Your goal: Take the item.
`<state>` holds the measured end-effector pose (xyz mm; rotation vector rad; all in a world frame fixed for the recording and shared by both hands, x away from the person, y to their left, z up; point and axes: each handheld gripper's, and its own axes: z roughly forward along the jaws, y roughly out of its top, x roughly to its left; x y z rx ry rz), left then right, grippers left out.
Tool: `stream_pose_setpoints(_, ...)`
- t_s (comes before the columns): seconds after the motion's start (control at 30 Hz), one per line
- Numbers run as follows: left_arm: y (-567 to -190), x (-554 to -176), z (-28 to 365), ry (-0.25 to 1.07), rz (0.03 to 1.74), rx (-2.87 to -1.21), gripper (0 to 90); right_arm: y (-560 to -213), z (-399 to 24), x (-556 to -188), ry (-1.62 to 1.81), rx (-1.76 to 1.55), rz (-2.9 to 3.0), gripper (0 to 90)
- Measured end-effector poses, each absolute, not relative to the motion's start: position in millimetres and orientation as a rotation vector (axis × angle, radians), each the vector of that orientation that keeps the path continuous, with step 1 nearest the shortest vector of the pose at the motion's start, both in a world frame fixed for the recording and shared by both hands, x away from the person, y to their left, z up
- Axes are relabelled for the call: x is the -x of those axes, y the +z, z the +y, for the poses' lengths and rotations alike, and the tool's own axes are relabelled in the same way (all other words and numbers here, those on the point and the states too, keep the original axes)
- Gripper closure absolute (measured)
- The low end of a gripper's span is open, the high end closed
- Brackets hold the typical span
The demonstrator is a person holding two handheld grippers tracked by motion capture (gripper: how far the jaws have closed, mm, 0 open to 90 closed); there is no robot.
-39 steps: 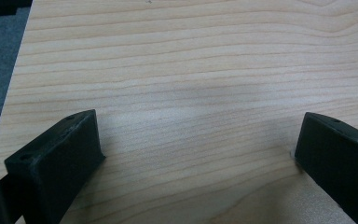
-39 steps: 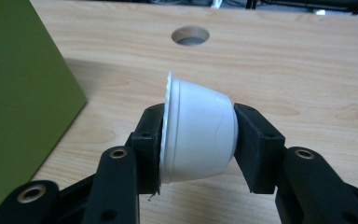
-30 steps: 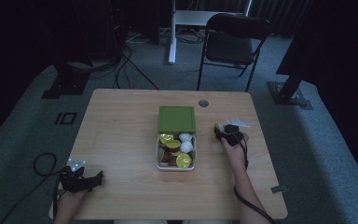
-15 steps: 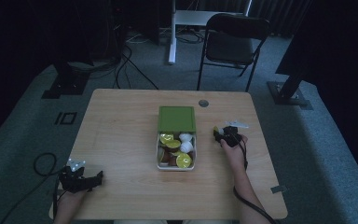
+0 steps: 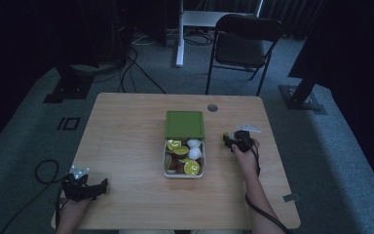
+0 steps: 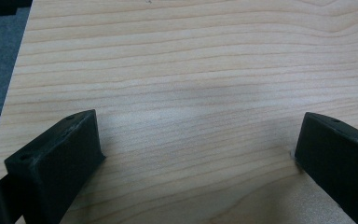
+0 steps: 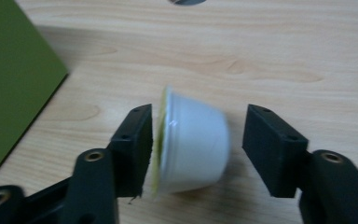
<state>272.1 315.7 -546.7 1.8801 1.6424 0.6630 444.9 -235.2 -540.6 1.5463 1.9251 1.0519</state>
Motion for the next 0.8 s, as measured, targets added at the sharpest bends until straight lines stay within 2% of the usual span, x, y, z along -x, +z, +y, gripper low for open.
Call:
stream_pose_setpoints(0.2, -546.7, -272.1, 315.7, 0.663, 1.642, -1.881, 0.5, -534.1, -240.5, -441.4, 1.067, -1.544, 1.901, 36.1)
stream_pose_setpoints(0.4, -546.7, -272.1, 315.7, 0.663, 1.642, -1.880, 0.5, -530.5, -244.2, -435.3, 1.079, -1.536, 1.892, 35.5)
stream_pose_setpoints(0.8, -546.7, -272.1, 315.7, 0.663, 1.642, -1.881, 0.5, -520.0, -258.7, -403.8, 1.171, -1.518, 1.856, 29.8)
